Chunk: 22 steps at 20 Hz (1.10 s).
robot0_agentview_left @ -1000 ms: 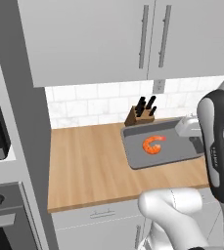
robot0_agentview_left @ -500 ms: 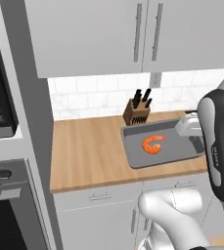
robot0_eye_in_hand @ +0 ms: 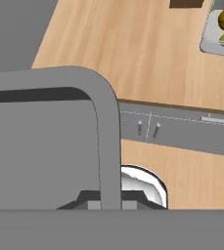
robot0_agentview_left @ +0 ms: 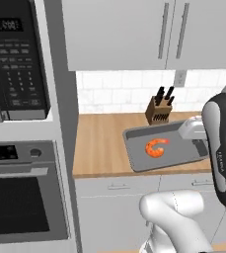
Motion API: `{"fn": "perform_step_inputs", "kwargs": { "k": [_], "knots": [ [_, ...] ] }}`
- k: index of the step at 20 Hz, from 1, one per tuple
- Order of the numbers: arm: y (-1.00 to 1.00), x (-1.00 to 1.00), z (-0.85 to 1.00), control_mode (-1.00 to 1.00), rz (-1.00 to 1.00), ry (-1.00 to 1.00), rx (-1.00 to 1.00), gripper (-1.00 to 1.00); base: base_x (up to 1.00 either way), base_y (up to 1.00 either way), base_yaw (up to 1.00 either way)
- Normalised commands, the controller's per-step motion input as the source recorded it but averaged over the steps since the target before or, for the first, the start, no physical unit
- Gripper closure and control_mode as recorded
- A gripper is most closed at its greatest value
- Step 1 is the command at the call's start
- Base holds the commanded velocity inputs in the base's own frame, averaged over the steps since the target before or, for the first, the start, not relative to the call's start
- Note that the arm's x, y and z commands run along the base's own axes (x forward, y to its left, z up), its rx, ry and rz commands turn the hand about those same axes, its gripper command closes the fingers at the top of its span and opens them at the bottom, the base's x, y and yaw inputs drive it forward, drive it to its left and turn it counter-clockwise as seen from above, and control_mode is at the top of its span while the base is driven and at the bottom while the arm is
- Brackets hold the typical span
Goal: Take the meat container that has the shrimp and place it on the second highest rack of the freezer. Then take the vegetable container that has the lemon and cucumber and place it on the highest rack of the freezer.
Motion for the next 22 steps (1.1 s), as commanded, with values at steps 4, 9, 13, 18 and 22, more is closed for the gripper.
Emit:
{"fn": "perform_step_inputs", "kwargs": {
  "k": [4, 9, 13, 18, 22],
  "knots": [
    [0.00, 0.00, 0.00, 1.00, 0.00, 0.00, 0.00, 1.00, -0.33, 0.70, 0.29],
    [0.00, 0.00, 0.00, 1.00, 0.00, 0.00, 0.00, 1.00, -0.21, 0.72, 0.27],
    [0.00, 0.00, 0.00, 1.00, 0.00, 0.00, 0.00, 1.00, -0.09, 0.72, 0.27],
    [0.00, 0.00, 0.00, 1.00, 0.00, 0.00, 0.00, 1.00, 0.00, 0.76, 0.27],
    [0.00, 0.00, 0.00, 1.00, 0.00, 0.00, 0.00, 1.00, 0.00, 0.79, 0.14]
  ]
}}
